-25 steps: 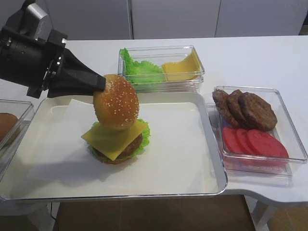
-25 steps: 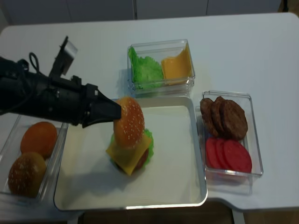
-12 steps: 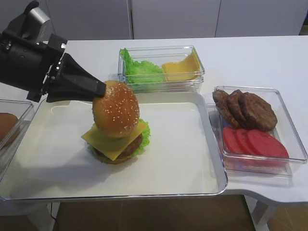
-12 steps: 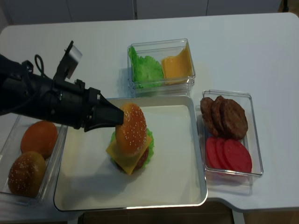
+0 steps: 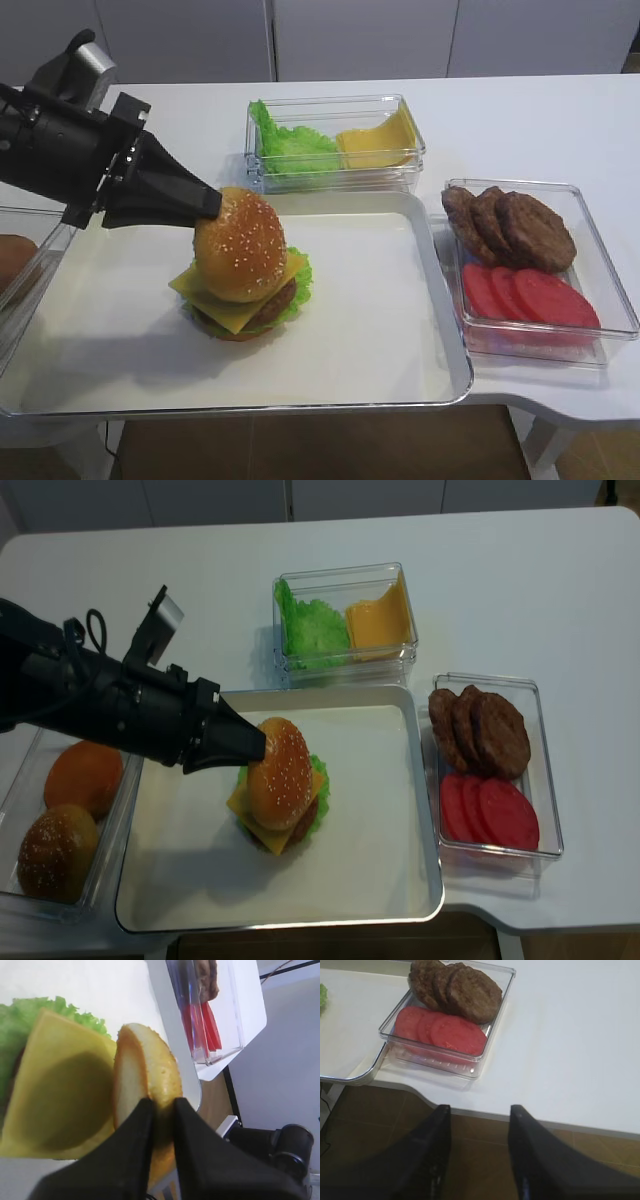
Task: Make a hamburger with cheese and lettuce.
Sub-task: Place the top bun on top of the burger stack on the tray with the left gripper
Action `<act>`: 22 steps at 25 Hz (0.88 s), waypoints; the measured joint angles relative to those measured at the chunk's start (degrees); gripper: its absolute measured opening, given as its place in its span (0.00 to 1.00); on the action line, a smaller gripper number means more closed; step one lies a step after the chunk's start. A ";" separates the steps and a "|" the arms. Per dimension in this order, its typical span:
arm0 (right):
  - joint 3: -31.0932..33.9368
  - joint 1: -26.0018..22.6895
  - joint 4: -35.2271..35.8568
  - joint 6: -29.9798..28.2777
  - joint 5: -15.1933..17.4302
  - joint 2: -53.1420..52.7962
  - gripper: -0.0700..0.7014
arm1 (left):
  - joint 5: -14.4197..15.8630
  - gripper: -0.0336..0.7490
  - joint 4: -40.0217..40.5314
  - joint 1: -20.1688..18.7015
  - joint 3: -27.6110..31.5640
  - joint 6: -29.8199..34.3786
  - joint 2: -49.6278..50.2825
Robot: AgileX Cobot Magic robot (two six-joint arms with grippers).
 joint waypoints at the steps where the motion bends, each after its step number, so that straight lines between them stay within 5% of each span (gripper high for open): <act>1: 0.00 0.00 0.00 0.00 0.00 0.00 0.47 | -0.24 0.16 0.00 0.00 0.00 0.00 0.00; 22: 0.00 0.00 0.00 -0.10 0.00 0.00 0.47 | -1.53 0.15 -4.34 0.00 0.00 0.39 2.70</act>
